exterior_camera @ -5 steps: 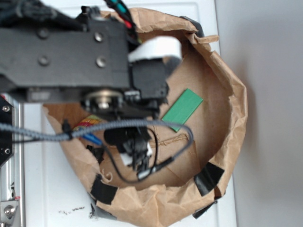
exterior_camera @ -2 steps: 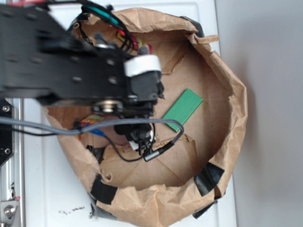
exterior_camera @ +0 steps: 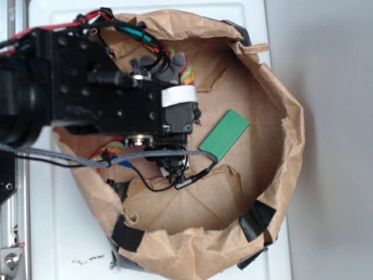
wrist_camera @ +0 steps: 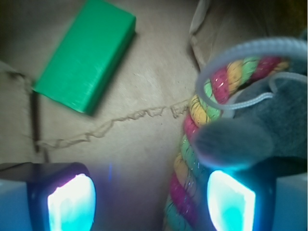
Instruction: Grab the multicolored rope.
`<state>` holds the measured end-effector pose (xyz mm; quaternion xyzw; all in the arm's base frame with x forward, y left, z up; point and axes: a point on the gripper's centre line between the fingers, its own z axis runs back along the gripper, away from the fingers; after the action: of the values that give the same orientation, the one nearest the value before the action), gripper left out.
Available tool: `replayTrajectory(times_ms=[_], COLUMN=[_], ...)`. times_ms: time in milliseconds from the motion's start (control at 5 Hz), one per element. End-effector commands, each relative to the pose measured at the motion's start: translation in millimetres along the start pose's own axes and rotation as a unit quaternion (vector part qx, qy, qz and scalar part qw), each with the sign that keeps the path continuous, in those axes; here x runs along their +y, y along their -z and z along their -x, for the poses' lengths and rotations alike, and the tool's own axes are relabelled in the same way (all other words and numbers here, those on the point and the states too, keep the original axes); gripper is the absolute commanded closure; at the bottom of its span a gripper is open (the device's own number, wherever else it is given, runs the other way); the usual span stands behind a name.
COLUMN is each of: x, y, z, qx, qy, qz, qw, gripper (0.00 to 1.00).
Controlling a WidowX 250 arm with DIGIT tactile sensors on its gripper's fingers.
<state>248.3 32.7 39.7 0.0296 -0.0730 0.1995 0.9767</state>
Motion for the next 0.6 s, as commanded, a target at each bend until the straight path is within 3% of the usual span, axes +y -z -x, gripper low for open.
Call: replayTrajectory(times_ms=[0, 200, 400], x=[1.7, 2.6, 4.5], y=[31.4, 31.2, 13.6], z=[-2.3, 1.5, 5.4], qx=[-0.03, -0.033, -0.022], qy=[-0.014, -0.019, -0.013], qz=[-0.04, -0.04, -0.022], qw=[0.999, 0.998, 0.999], gripper=[0.0, 1.0, 1.0])
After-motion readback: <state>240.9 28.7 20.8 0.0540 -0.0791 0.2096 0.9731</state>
